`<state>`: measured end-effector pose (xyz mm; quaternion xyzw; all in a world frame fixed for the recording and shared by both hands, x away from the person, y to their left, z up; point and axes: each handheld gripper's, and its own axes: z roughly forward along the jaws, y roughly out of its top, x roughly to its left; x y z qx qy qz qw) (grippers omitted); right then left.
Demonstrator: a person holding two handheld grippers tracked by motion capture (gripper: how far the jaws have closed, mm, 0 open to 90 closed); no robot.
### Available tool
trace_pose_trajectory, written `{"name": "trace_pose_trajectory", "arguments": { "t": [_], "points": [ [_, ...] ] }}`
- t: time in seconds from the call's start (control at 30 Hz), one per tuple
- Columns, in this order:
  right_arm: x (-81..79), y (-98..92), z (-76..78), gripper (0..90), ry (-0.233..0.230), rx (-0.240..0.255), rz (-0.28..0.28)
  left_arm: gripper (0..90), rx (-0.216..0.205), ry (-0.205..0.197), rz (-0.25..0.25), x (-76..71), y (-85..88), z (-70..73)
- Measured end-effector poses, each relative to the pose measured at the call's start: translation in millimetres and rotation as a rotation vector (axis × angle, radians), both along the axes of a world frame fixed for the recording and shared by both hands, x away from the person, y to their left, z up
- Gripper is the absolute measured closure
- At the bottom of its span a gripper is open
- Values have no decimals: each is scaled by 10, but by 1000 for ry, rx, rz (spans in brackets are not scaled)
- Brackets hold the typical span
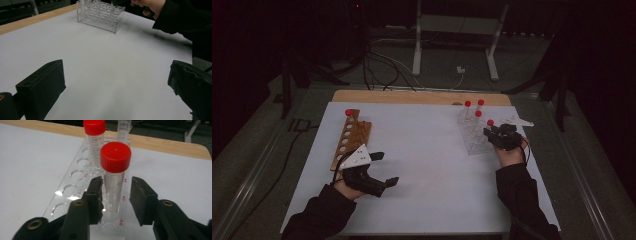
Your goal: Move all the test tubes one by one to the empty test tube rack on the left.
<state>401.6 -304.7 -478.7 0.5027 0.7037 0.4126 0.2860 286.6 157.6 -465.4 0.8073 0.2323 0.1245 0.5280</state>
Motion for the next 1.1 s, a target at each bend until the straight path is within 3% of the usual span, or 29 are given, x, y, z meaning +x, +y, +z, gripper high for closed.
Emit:
{"name": "trace_pose_trajectory", "arguments": {
  "t": [0.17,0.43,0.93,1.1],
  "points": [
    [16,12,-1,731,2,3,11,19,6,10,-5,5,-6,-16],
    [-1,6,67,751,-7,6,17,19,1,17,-6,14,1,-16],
    [-181,-17,515,753,-91,-20,32,19,-8,17,-11,12,1,35],
    [-256,19,636,753,-111,-12,64,19,-4,17,-19,11,-22,63]
  ]
}}
